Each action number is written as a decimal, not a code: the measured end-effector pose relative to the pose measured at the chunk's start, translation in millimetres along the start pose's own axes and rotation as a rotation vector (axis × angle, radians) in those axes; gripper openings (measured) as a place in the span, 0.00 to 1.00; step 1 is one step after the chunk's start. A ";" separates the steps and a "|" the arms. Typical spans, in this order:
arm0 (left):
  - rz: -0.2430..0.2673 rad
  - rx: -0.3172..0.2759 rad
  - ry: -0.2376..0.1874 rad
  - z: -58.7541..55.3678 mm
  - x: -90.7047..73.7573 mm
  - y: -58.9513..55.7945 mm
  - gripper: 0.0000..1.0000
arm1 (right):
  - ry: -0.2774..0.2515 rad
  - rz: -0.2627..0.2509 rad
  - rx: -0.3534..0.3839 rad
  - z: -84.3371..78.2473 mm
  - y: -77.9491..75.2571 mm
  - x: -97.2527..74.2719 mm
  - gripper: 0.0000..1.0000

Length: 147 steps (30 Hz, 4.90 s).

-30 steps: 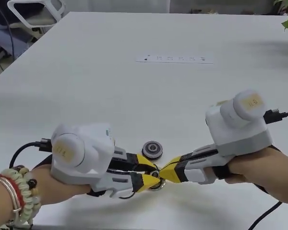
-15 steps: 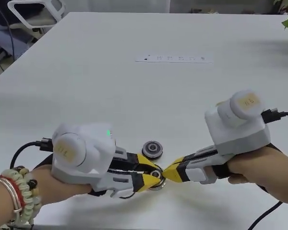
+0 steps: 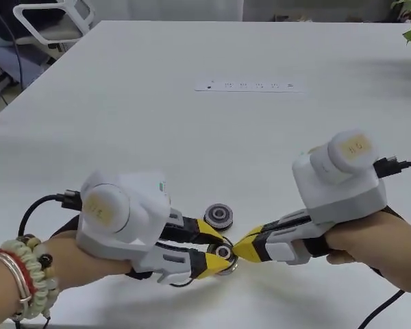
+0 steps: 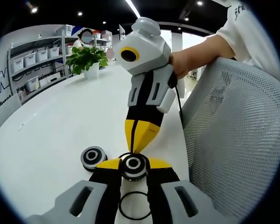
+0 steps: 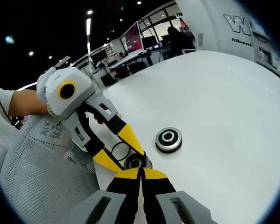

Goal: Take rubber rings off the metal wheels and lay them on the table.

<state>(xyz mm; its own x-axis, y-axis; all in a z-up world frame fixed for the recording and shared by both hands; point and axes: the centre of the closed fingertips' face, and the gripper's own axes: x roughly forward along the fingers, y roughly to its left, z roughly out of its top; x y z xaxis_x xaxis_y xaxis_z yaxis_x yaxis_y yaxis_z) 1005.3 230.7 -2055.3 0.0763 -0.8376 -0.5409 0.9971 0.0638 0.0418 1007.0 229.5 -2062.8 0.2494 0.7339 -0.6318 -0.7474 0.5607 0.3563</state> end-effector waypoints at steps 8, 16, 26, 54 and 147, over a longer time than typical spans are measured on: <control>-0.023 -0.037 -0.044 12.8 -7.9 -2.5 0.36 | -0.002 -0.002 0.000 1.1 -0.2 -0.7 0.00; -0.088 -0.038 -0.058 29.8 -17.9 -18.2 0.56 | -0.010 0.001 0.006 2.7 0.2 -2.9 0.00; -0.088 -0.038 -0.080 48.5 -35.9 -19.4 0.69 | -0.011 -0.003 0.002 3.7 0.2 -5.3 0.00; 0.167 -0.118 -0.104 25.4 -135.8 -4.8 0.92 | -0.022 -0.007 0.003 9.5 3.9 -12.3 0.00; 0.278 -0.323 -0.001 -31.5 -145.0 -15.5 0.97 | -0.007 0.121 -0.124 14.4 57.4 21.8 0.00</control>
<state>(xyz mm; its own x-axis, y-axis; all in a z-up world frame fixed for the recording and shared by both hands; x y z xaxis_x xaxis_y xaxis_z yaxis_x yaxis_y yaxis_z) 978.8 368.3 -2003.9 0.3427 -0.7648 -0.5456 0.8873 0.4543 -0.0795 978.3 283.2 -2046.2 0.1574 0.7961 -0.5843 -0.8424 0.4170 0.3412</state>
